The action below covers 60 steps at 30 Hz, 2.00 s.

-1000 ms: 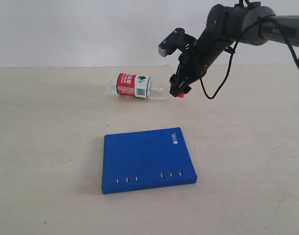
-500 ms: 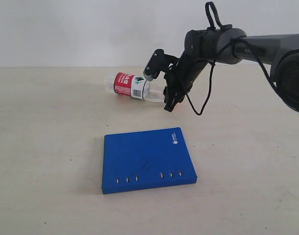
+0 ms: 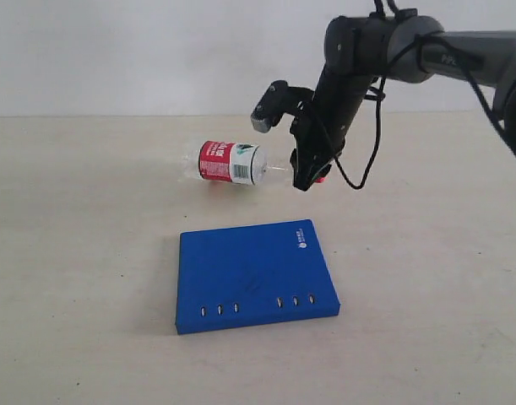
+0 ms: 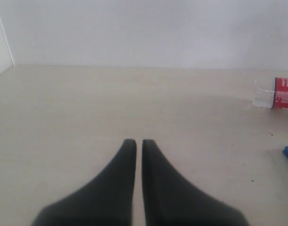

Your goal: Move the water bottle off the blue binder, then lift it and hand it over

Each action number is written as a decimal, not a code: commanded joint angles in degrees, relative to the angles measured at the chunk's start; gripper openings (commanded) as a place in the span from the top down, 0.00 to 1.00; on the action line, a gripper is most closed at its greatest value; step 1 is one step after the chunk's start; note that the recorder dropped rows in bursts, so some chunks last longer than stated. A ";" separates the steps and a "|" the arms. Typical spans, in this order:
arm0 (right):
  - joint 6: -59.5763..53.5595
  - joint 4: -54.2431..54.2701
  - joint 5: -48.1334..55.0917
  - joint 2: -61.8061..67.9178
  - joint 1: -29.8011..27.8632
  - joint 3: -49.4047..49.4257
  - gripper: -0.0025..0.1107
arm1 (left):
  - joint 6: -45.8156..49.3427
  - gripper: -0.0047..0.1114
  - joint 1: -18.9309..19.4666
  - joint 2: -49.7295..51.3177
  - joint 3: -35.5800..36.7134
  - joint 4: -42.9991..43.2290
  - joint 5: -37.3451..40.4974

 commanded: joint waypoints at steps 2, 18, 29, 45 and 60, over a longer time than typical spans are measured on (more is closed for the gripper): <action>3.16 0.83 5.03 -7.28 -0.03 -0.21 0.98 | 0.26 0.92 -0.21 -0.15 0.20 -0.39 -0.18; 15.52 -0.47 11.76 -18.06 -0.03 -0.21 0.98 | 0.26 0.92 -0.21 -0.15 0.20 -0.39 -0.18; 17.69 6.44 6.57 -17.50 -0.13 0.35 0.95 | 0.26 0.92 -0.21 -0.15 0.20 -0.39 -0.18; 36.06 14.68 -25.49 -0.44 2.31 1.77 0.25 | 0.26 0.92 -0.21 -0.15 0.20 -0.39 -0.18; 50.37 -2.69 -21.51 8.58 7.05 -8.72 0.28 | 0.35 0.92 -0.21 -0.15 0.20 -0.39 -0.18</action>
